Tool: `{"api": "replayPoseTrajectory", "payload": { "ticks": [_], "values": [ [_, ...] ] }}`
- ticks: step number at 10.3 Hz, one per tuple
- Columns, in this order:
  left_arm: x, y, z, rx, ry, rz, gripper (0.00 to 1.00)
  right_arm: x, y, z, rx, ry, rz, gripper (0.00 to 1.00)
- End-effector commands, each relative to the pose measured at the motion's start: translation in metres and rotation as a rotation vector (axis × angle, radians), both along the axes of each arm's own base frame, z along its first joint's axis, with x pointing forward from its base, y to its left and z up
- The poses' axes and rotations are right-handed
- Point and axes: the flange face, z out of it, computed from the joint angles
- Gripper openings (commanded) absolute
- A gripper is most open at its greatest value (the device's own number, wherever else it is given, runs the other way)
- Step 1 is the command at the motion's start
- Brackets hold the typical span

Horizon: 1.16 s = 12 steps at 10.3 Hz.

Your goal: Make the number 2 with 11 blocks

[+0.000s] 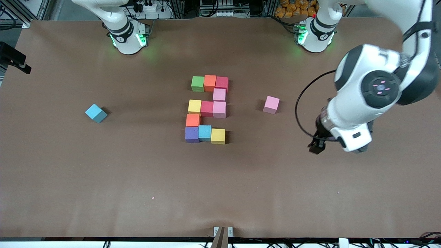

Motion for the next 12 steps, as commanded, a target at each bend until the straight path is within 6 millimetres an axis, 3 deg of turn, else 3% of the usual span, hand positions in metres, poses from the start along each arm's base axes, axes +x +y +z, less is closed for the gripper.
{"api": "replayPoseTrajectory", "payload": {
  "ticks": [1,6,8,10,12],
  "values": [
    [-0.040,0.019,0.016,-0.018,0.047,-0.083,1.00,0.002,0.000,0.004,0.001,-0.003,-0.013,1.00],
    [-0.118,0.074,0.044,-0.027,0.067,-0.383,1.00,0.002,0.000,0.004,0.001,-0.003,-0.013,1.00],
    [-0.122,0.079,0.051,-0.025,0.057,-0.527,1.00,0.002,0.000,0.004,0.001,-0.003,-0.013,1.00],
    [-0.122,0.109,0.082,-0.036,-0.002,-0.717,1.00,0.002,0.000,0.004,0.000,-0.003,-0.013,1.00],
    [-0.117,0.126,0.106,-0.036,-0.046,-0.880,1.00,0.002,-0.001,0.004,0.001,-0.003,-0.016,1.00]
  ]
}}
